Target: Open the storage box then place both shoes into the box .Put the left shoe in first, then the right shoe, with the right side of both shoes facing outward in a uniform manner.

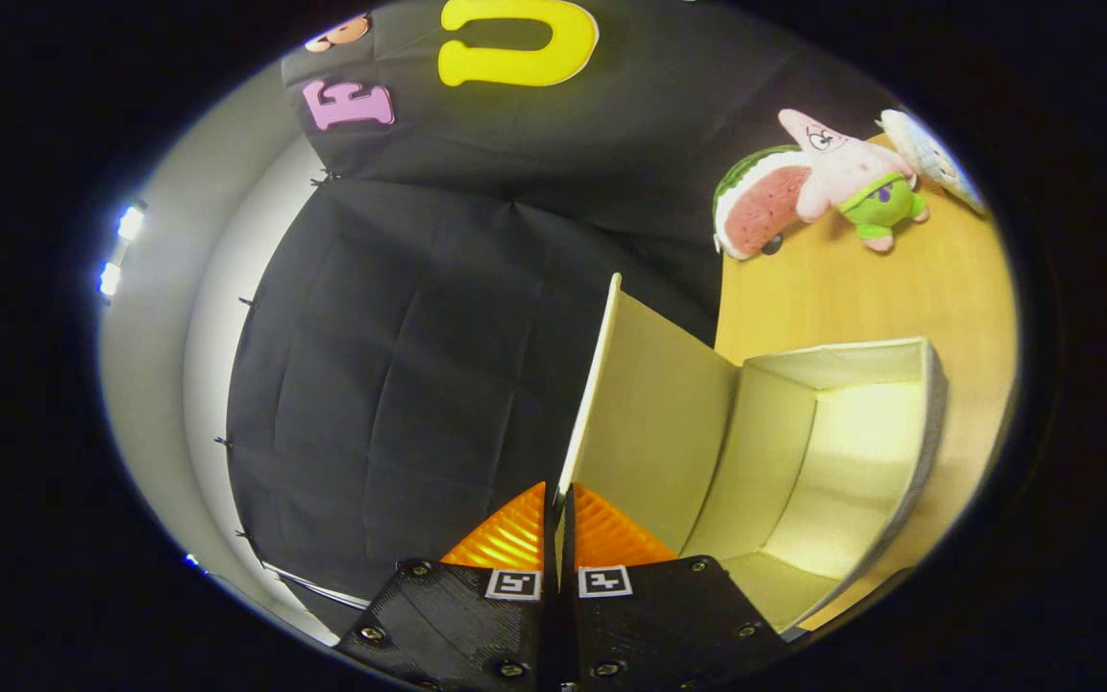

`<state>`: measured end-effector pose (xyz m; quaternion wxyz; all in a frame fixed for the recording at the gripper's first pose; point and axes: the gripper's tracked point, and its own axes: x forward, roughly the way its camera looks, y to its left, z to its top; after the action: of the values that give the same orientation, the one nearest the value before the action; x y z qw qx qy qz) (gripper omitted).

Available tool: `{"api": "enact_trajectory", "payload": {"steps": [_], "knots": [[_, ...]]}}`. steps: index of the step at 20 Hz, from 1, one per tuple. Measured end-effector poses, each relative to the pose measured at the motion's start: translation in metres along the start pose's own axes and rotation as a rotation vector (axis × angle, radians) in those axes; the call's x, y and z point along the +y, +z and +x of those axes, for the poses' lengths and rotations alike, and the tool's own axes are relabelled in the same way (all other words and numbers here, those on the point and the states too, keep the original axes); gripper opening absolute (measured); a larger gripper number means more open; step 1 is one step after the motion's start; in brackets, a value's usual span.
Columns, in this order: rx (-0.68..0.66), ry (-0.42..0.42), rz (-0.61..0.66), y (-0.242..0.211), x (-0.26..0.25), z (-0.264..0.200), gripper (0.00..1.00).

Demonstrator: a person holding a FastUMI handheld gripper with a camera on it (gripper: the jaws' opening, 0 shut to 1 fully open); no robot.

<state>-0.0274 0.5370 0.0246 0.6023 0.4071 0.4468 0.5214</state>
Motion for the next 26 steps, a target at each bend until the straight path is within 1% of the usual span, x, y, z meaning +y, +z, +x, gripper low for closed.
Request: {"api": "enact_trajectory", "payload": {"steps": [2,7,10,14,16,17,20,22,23,26], "knots": [[0.01,-0.02,-0.015,-0.008,0.005,0.029,0.0],[0.034,-0.081,0.013,-0.026,0.002,0.108,0.0],[0.058,-0.145,0.009,-0.04,-0.013,0.153,0.0],[0.1,-0.238,-0.045,-0.06,-0.042,0.196,0.0],[0.116,-0.287,-0.058,-0.066,-0.06,0.21,0.01],[0.123,-0.308,-0.056,-0.068,-0.069,0.218,0.04],[0.152,-0.358,-0.069,-0.07,-0.085,0.229,0.07],[0.148,-0.355,-0.095,-0.062,-0.081,0.225,0.13],[0.149,-0.346,-0.102,-0.06,-0.075,0.221,0.22],[0.14,-0.332,-0.149,-0.049,-0.059,0.192,0.22]]}}
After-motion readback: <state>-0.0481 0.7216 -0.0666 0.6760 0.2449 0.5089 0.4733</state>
